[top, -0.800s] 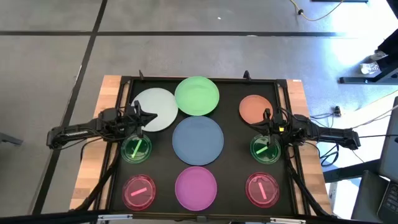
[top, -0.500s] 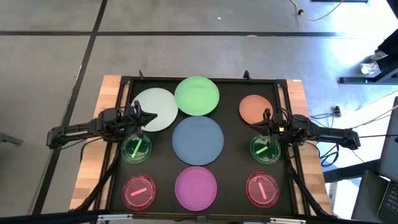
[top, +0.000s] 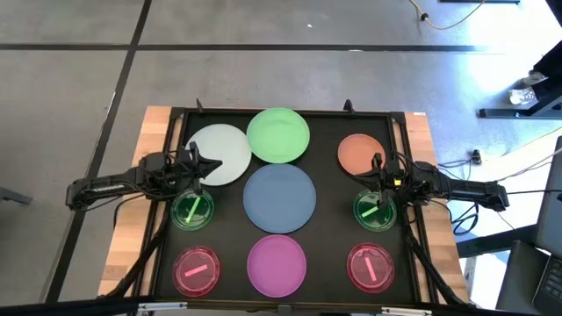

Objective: Stack plastic plates

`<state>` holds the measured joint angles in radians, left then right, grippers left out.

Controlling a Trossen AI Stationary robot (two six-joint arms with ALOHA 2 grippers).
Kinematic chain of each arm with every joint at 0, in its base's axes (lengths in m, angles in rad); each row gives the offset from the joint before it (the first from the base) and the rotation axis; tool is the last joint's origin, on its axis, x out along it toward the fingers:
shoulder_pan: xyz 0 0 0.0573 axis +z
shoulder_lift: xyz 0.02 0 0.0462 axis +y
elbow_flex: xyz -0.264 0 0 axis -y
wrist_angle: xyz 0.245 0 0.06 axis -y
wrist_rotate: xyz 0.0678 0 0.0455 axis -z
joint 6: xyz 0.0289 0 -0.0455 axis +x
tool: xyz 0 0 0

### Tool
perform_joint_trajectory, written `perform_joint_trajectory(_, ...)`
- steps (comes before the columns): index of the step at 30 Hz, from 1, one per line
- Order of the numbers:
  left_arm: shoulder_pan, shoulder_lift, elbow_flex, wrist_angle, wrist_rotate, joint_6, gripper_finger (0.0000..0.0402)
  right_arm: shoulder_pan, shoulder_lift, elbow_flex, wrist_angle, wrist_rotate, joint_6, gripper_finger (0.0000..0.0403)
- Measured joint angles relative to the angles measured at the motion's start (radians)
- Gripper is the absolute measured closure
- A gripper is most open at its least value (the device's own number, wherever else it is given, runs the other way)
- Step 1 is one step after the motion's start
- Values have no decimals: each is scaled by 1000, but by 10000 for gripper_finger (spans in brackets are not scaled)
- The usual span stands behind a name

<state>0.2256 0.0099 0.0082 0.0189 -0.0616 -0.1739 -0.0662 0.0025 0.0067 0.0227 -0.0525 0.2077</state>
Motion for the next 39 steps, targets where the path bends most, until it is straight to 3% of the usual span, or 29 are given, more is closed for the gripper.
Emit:
perform_joint_trajectory(7, 0, 0, 0, 0, -3, 1, 399, 0, 0, 0, 0, 0, 0, 402)
perform_joint_trajectory(19, 1, 1, 0, 114, -186, -9, 399, 0, 0, 0, 0, 0, 0, 402)
perform_joint_trajectory(29, 1, 1, 0, 154, -154, -11, 399, 0, 0, 0, 1, 1, -4, 402)
perform_joint_trajectory(34, 1, 1, 0, 154, -87, -29, 399, 0, 0, 0, 57, 129, -7, 402)
perform_joint_trajectory(39, 1, 1, 0, 161, -89, 48, 399, 0, 18, 0, 87, 234, -2, 402)
